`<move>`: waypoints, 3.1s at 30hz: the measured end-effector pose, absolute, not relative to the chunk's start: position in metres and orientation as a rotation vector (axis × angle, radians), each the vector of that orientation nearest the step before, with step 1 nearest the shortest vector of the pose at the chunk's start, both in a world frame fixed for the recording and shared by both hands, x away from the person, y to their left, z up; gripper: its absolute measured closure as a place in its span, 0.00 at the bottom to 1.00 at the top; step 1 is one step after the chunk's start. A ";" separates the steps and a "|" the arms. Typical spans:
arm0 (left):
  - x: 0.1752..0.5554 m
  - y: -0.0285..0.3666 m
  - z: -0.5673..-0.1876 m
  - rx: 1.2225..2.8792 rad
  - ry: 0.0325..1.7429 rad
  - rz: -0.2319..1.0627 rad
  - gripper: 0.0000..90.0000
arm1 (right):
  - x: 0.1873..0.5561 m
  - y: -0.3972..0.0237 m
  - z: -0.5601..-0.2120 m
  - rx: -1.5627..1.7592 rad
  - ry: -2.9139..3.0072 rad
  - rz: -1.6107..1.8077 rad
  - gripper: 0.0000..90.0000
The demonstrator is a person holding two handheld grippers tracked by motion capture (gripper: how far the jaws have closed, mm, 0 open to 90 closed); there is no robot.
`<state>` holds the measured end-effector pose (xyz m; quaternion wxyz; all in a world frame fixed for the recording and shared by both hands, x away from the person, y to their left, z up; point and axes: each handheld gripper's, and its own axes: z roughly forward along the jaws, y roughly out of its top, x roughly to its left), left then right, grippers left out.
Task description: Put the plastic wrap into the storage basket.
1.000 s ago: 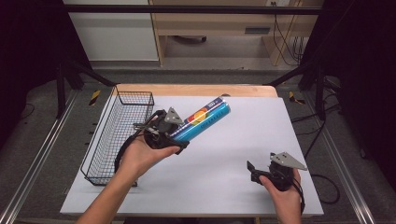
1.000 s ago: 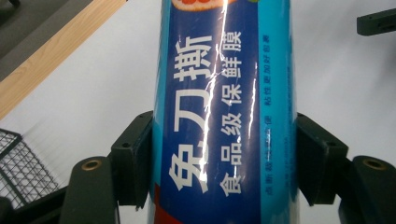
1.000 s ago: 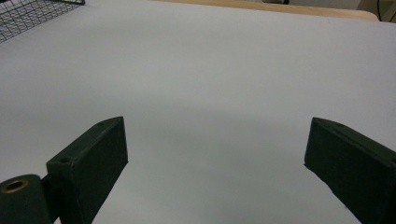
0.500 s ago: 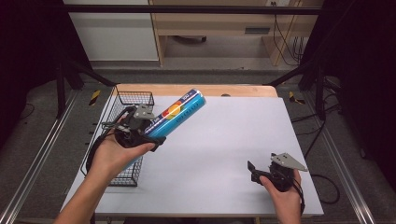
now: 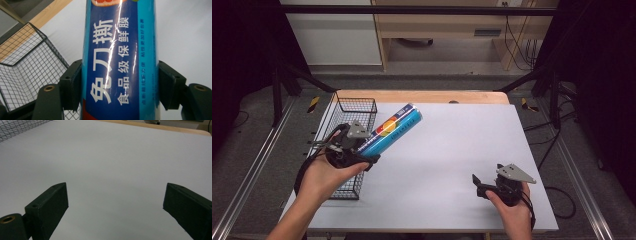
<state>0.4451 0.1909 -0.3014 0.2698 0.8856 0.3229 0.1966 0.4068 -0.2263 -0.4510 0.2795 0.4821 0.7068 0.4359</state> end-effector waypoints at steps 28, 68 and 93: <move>0.451 0.240 -0.291 2.387 1.170 0.567 0.35 | 0.407 -0.223 -0.450 1.280 1.926 1.183 0.08; 0.450 0.267 -0.325 2.390 1.329 0.496 0.35 | 0.406 -0.222 -0.450 1.293 1.918 1.183 0.08; 0.464 0.283 -0.338 2.368 1.464 0.454 0.35 | 0.407 -0.223 -0.450 1.295 1.916 1.191 0.08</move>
